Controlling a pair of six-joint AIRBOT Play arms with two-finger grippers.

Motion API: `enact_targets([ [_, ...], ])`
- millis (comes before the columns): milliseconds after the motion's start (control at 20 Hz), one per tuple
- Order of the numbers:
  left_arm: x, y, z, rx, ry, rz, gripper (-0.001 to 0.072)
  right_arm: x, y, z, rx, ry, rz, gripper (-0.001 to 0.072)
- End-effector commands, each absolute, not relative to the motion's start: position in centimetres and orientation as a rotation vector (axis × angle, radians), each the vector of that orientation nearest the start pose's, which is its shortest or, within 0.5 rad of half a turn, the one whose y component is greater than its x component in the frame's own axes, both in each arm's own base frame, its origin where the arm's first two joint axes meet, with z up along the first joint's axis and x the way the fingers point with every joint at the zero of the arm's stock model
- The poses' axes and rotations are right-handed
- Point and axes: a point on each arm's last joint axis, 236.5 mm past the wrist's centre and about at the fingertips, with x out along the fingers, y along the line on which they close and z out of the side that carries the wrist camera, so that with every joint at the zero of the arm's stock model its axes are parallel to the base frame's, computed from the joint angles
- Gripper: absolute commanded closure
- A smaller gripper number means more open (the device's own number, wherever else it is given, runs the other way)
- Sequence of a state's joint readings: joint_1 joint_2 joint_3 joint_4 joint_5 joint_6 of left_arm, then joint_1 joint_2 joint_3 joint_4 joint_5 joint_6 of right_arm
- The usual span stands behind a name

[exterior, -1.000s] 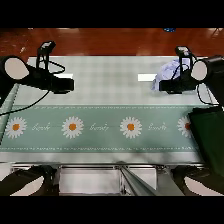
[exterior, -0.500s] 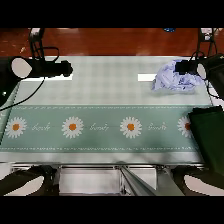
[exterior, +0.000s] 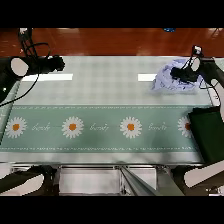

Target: Fold the shirts.

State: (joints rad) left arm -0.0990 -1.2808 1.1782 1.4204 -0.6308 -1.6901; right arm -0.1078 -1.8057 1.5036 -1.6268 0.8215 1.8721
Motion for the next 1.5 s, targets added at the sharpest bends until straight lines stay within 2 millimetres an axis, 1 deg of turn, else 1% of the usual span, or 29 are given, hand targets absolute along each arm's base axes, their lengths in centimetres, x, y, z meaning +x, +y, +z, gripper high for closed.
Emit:
enact_targets([
  [0, 47.9, -6.7, 7.4, -0.226, 0.796, -0.084, 0.0199, 52.0, -6.0, -11.6, 0.297, 1.248, -0.258, 0.0403],
  [50, 47.9, -6.3, 7.5, -0.214, 0.793, -0.081, 0.0199, 51.7, -5.6, -11.7, 0.293, 1.265, -0.234, 0.0481],
  [100, 48.2, -5.2, 8.4, -0.183, 0.77, -0.067, 0.0199, 51.4, -4.9, -11.7, 0.288, 1.282, -0.194, 0.0583],
  [150, 48.5, -3.9, 9.8, -0.186, 0.748, -0.042, 0.0199, 51.1, -3.9, -11.6, 0.294, 1.304, -0.149, 0.0694],
  [200, 48.6, -2.6, 11.8, -0.211, 0.731, -0.016, 0.0199, 50.9, -3.0, -10.9, 0.32, 1.323, -0.116, 0.0691],
  [250, 48.3, -1.5, 13.7, -0.224, 0.725, 0.004, 0.0199, 51.1, -2.4, -9.7, 0.32, 1.323, -0.079, 0.0691],
  [300, 47.5, -0.4, 15.4, -0.225, 0.728, 0.019, 0.0199, 51.7, -2.0, -7.7, 0.302, 1.296, -0.046, 0.0691],
  [350, 46.5, 0.4, 16.7, -0.21, 0.733, 0.027, 0.0199, 52.8, -1.7, -4.7, 0.278, 1.236, -0.021, 0.0691],
  [400, 45.5, 1.1, 17.9, -0.181, 0.726, 0.028, 0.0199, 54.0, -1.3, -1.0, 0.258, 1.156, 0.0, 0.0691],
  [500, 43.2, 2.4, 19.1, -0.138, 0.709, 0.037, 0.0199, 55.7, -0.4, 8.2, 0.203, 0.954, 0.042, 0.0691],
  [550, 42.0, 2.8, 19.3, -0.147, 0.705, 0.048, 0.0199, 55.9, 0.2, 12.7, 0.181, 0.862, 0.062, 0.0691],
  [600, 40.5, 2.6, 19.2, -0.162, 0.701, 0.047, 0.0199, 55.7, 0.8, 17.2, 0.156, 0.771, 0.08, 0.0691],
  [650, 39.0, 2.2, 18.6, -0.179, 0.701, 0.038, 0.0199, 55.1, 1.6, 21.9, 0.132, 0.678, 0.102, 0.0691],
  [750, 35.8, 0.2, 16.5, -0.248, 0.716, -0.007, 0.0199, 52.9, 3.2, 29.9, 0.088, 0.515, 0.141, 0.0691],
  [800, 34.3, -0.8, 15.2, -0.286, 0.733, -0.03, 0.0199, 51.5, 3.9, 33.4, 0.073, 0.432, 0.156, 0.0692],
  [900, 31.6, -2.6, 12.3, -0.355, 0.77, -0.069, 0.0199, 48.4, 5.0, 38.9, 0.053, 0.302, 0.182, 0.0691],
  [950, 30.4, -3.3, 10.9, -0.374, 0.789, -0.081, 0.0199, 46.7, 5.7, 41.2, 0.037, 0.246, 0.2, 0.0691],
  [1000, 29.5, -3.9, 9.8, -0.391, 0.803, -0.094, 0.0199, 45.1, 6.4, 43.0, 0.023, 0.202, 0.217, 0.0691],
  [1100, 28.5, -4.4, 8.8, -0.412, 0.812, -0.104, 0.0199, 41.9, 8.1, 46.1, -0.011, 0.126, 0.264, 0.0691],
  [1200, 28.3, -4.4, 8.9, -0.412, 0.803, -0.105, 0.0199, 38.9, 10.2, 48.4, -0.042, 0.063, 0.325, 0.0691],
  [1250, 28.4, -4.5, 9.2, -0.418, 0.791, -0.107, 0.0199, 37.6, 11.3, 49.1, -0.045, 0.043, 0.361, 0.0692],
  [1300, 28.6, -4.7, 9.5, -0.432, 0.779, -0.114, 0.0199, 36.5, 12.5, 49.3, -0.047, 0.044, 0.397, 0.0691],
  [1350, 28.8, -4.9, 9.8, -0.449, 0.766, -0.122, 0.0199, 35.7, 13.7, 48.8, -0.053, 0.067, 0.436, 0.0692],
  [1400, 29.1, -5.1, 10.2, -0.464, 0.749, -0.127, 0.0199, 35.0, 15.3, 47.5, -0.056, 0.12, 0.49, 0.0691],
  [1450, 29.4, -5.0, 10.5, -0.47, 0.729, -0.126, 0.0199, 34.6, 17.3, 45.5, -0.049, 0.189, 0.557, 0.0692],
])
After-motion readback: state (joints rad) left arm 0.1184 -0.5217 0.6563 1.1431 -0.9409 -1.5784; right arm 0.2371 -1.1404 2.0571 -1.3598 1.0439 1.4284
